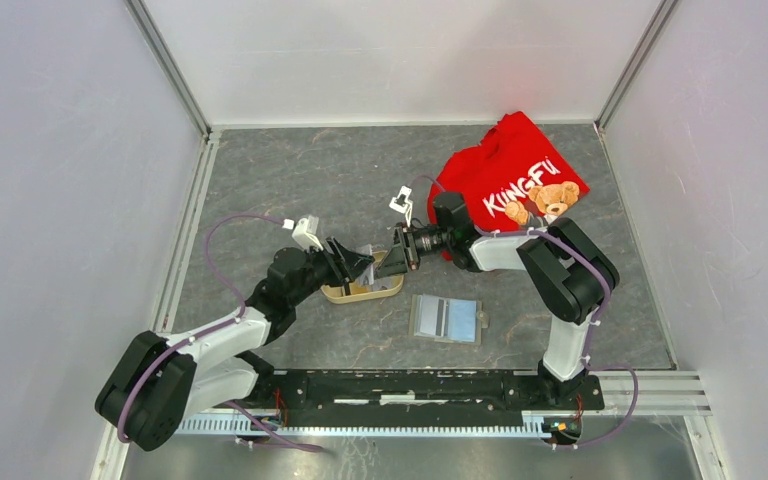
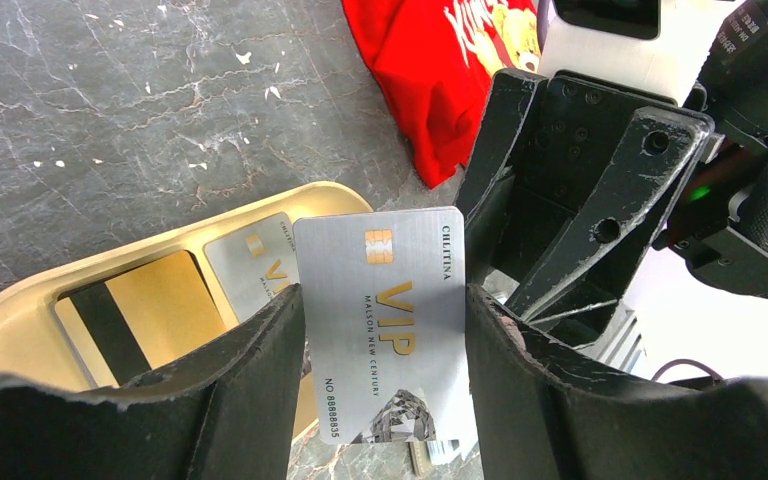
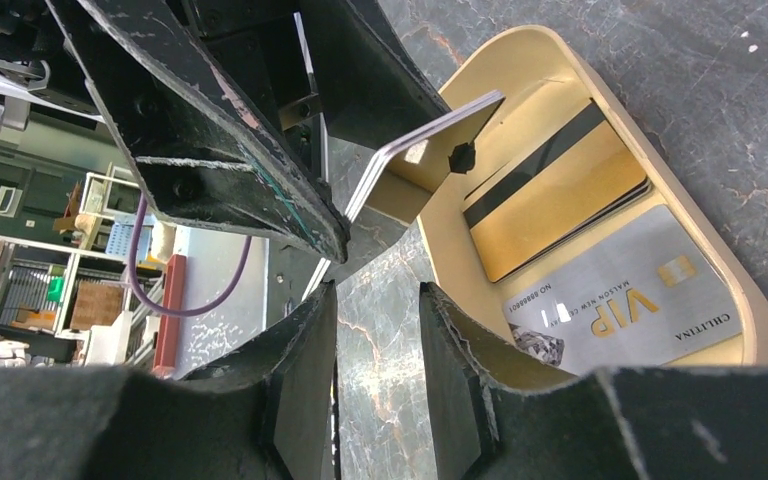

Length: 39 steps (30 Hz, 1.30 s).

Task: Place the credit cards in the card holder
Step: Place the credit card in the storage box.

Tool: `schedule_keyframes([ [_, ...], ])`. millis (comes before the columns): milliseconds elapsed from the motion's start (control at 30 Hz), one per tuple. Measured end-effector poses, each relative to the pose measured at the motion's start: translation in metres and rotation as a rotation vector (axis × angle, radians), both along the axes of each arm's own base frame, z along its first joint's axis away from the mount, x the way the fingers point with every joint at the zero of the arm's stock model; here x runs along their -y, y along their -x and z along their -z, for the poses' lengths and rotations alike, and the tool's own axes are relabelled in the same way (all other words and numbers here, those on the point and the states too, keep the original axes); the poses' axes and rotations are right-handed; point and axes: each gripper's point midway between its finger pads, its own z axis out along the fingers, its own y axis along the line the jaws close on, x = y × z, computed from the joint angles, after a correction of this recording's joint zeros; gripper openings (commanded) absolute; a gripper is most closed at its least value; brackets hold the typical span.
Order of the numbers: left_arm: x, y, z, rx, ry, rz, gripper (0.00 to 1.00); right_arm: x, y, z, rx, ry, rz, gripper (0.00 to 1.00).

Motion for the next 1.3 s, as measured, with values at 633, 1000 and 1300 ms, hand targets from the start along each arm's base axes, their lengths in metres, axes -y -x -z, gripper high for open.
schedule_keyframes([
  [633, -0.001, 0.001, 0.001, -0.004, 0.002, 0.006, 0.43, -0.001, 0.003, -0.007, 0.019, -0.034, -0.032, 0.46],
  [1000, 0.003, 0.001, 0.0, 0.002, 0.011, 0.025, 0.43, -0.002, 0.003, -0.005, -0.006, -0.023, -0.022, 0.43],
  [1300, 0.003, 0.002, 0.002, -0.002, 0.01, 0.029, 0.43, -0.001, 0.001, 0.003, -0.021, 0.013, -0.012, 0.41],
])
